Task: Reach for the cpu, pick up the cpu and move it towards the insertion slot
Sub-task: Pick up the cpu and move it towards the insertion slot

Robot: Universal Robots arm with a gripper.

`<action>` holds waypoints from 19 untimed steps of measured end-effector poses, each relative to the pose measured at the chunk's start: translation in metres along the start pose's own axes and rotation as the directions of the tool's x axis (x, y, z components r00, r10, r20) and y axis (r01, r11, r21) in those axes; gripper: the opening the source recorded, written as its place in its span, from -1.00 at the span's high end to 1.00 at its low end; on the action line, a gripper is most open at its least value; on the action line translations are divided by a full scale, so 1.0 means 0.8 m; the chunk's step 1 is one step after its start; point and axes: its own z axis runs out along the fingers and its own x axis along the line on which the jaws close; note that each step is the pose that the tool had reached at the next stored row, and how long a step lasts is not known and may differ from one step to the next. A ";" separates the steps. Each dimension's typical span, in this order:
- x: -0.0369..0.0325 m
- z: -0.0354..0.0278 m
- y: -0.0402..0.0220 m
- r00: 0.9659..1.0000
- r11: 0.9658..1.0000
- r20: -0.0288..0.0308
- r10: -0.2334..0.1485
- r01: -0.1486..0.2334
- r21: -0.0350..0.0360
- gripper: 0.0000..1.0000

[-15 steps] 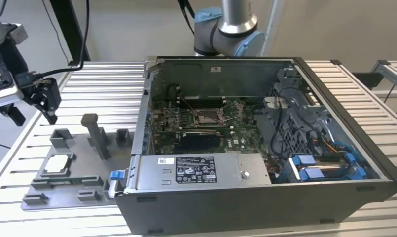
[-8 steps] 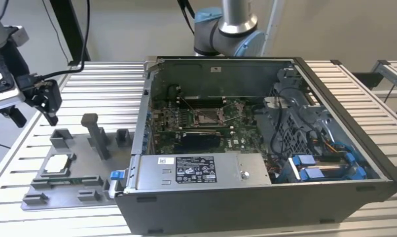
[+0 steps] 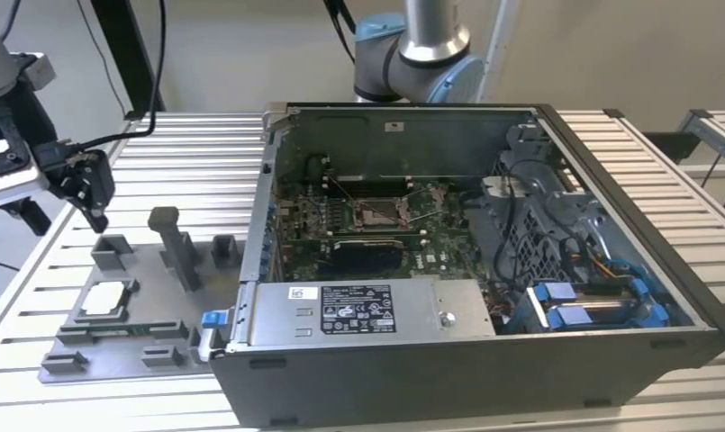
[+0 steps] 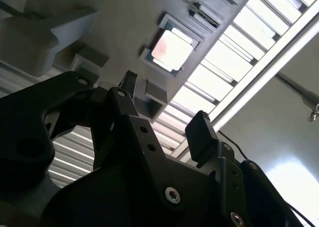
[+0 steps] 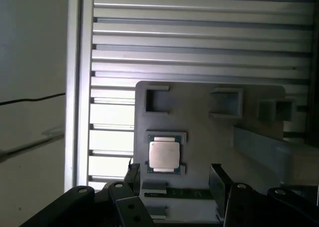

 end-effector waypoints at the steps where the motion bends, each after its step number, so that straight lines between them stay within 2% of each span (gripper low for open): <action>1: 0.0001 0.0017 -0.0001 1.000 1.000 0.000 0.000 0.000 0.000 -1.00; 19: 0.0011 0.0366 -0.0039 1.000 1.000 0.000 0.000 0.000 0.000 -1.00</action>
